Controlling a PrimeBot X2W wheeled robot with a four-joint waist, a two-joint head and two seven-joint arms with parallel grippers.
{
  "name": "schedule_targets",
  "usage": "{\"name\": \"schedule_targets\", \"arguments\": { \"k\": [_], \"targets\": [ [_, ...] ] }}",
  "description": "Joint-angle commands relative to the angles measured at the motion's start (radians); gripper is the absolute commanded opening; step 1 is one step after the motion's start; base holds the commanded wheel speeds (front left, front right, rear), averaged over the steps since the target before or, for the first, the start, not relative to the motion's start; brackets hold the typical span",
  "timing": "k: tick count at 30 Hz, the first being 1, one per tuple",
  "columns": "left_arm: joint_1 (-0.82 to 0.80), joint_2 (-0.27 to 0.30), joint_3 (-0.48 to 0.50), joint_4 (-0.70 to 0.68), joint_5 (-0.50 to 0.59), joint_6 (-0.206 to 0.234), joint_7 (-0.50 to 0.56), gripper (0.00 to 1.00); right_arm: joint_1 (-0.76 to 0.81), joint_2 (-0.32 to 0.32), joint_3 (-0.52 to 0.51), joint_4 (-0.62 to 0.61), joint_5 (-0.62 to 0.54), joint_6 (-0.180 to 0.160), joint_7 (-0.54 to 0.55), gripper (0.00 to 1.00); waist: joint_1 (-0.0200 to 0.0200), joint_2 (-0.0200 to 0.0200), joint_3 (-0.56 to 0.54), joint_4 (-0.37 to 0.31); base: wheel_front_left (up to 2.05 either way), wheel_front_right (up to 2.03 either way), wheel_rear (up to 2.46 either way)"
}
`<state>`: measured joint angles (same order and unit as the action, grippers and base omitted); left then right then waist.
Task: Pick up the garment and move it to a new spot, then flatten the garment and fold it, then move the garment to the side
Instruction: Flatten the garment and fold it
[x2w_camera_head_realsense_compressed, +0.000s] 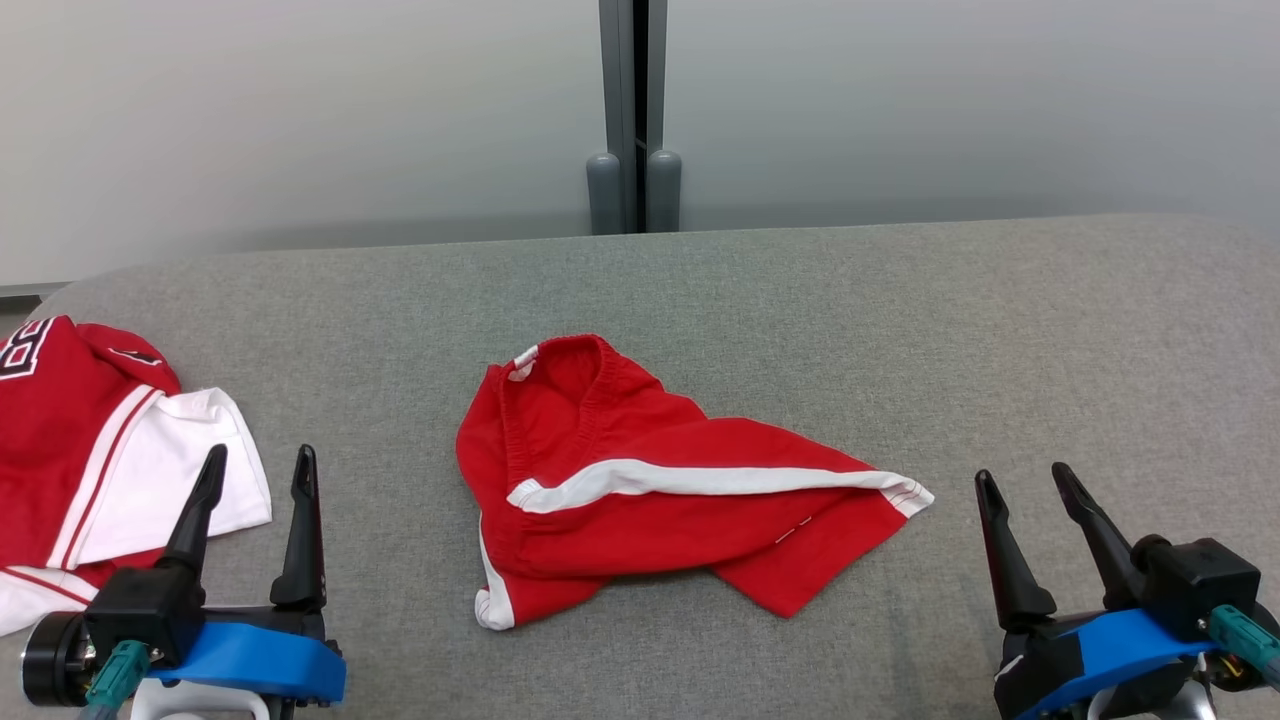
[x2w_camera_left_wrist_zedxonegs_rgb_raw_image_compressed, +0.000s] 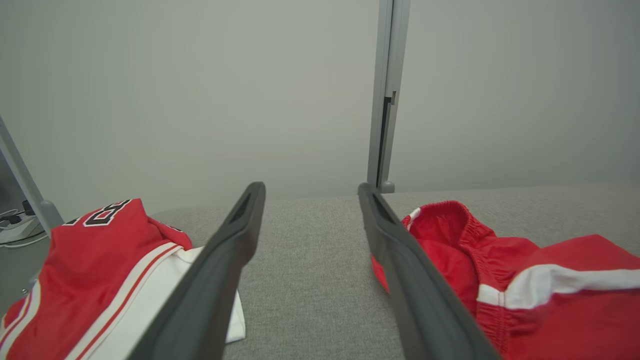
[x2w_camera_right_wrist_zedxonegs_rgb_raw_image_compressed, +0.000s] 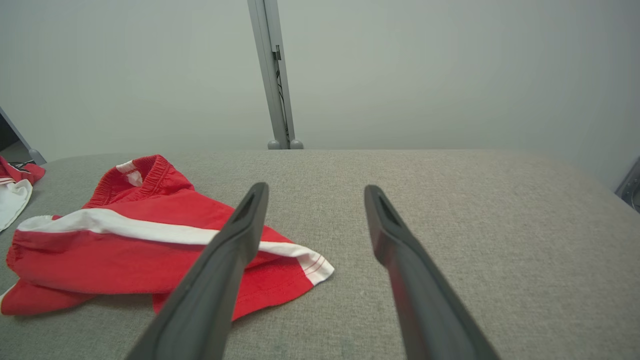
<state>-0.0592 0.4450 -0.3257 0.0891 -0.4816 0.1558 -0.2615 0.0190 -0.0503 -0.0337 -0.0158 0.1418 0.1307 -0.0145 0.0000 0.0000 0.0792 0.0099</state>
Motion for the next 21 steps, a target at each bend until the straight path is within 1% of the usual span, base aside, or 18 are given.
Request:
{"name": "schedule_targets", "arguments": {
  "k": [1,9,12,15,18,21],
  "targets": [
    [-0.015,0.006,-0.001,0.005,0.006,-0.005,-0.004,1.0,-0.003,-0.001,0.0,0.002,0.001,0.0,-0.001,1.0,0.0,0.0,0.001,-0.001,0.0,0.0,0.0],
    [-0.031,0.016,-0.012,0.015,0.004,-0.011,0.012,1.0,-0.009,-0.001,0.0,0.008,0.002,0.0,-0.004,1.0,0.0,0.0,0.003,-0.002,0.0,0.0,0.0],
    [-0.046,0.017,-0.027,0.002,0.004,-0.018,0.037,1.0,-0.01,-0.001,-0.002,0.005,0.002,0.0,-0.003,1.0,0.0,0.0,0.01,-0.001,0.0,0.0,0.0],
    [-0.086,0.009,-0.083,-0.033,0.018,-0.05,0.106,1.0,-0.015,-0.001,-0.001,0.001,-0.002,0.0,-0.001,1.0,0.0,0.0,0.025,0.002,0.0,0.0,0.0],
    [-0.127,-0.003,-0.156,-0.063,0.017,-0.095,0.215,1.0,-0.022,-0.001,0.004,0.0,-0.006,0.0,0.0,1.0,0.0,0.0,0.042,0.002,0.0,0.0,0.0],
    [-0.163,-0.013,-0.22,-0.06,-0.001,-0.146,0.326,1.0,-0.031,-0.001,0.01,0.004,-0.003,0.0,-0.004,1.0,0.0,0.0,0.056,-0.004,0.0,0.0,0.0]
  ]
}}
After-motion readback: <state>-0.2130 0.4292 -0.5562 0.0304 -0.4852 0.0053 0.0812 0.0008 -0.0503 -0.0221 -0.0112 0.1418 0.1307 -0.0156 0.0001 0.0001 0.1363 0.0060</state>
